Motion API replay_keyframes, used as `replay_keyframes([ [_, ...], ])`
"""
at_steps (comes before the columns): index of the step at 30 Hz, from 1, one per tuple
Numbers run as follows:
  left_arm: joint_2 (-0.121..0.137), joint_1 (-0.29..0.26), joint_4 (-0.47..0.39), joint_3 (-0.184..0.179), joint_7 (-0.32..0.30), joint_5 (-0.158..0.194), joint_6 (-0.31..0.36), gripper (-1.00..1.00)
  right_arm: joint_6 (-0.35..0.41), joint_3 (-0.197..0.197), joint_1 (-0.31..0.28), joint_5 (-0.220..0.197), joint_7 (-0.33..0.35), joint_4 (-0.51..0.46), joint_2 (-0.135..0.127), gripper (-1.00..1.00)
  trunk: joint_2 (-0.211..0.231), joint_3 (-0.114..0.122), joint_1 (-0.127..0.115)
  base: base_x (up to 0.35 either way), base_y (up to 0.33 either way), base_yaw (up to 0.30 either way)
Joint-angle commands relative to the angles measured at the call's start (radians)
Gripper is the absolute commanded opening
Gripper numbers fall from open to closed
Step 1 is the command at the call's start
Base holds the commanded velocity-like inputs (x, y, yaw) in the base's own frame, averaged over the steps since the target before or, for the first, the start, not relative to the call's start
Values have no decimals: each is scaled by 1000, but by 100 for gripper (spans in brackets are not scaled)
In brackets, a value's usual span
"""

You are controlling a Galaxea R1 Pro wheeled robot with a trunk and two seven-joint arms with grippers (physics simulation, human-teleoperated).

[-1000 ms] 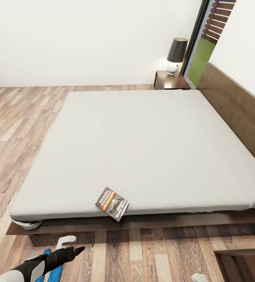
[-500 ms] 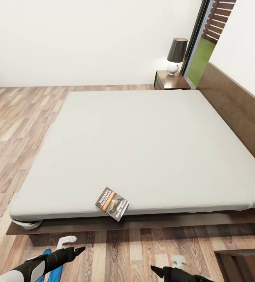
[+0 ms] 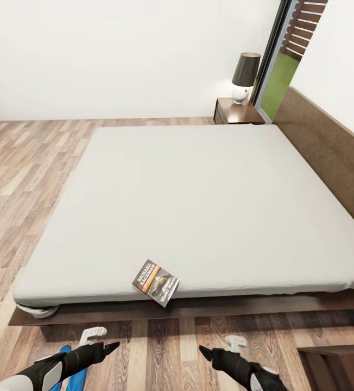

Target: In the bedroom, move the book from the bed onto either nightstand, and place the two sandals side by side next to the bed.

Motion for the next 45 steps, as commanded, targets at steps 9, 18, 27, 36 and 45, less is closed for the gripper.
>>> replay_keyframes([
  [9, 0, -1, 1, 5, -29, 1, -1, 100, -11, -4, -1, -89, 21, -18, 32, 100, -1, -1, 0, 0, 0, 0],
  [18, -1, -1, 1, 4, -30, 1, 0, 100, 9, 52, -2, -431, 138, -144, 34, 100, -1, -1, 0, 0, 0, 0],
  [27, -6, -1, 1, 4, -29, 1, 0, 100, 0, 292, 0, -532, 152, -162, 34, 100, -1, -1, 0, 0, 0, 0],
  [36, -6, -1, 1, 4, -29, 1, 0, 100, 40, 310, 0, -707, 271, -162, 34, 100, -1, -1, 0, 0, 0, 0],
  [45, -6, -1, 2, 4, -29, 1, 0, 100, 59, 322, 0, -723, 279, -162, 36, 100, -1, -1, 0, 0, 0, 0],
])
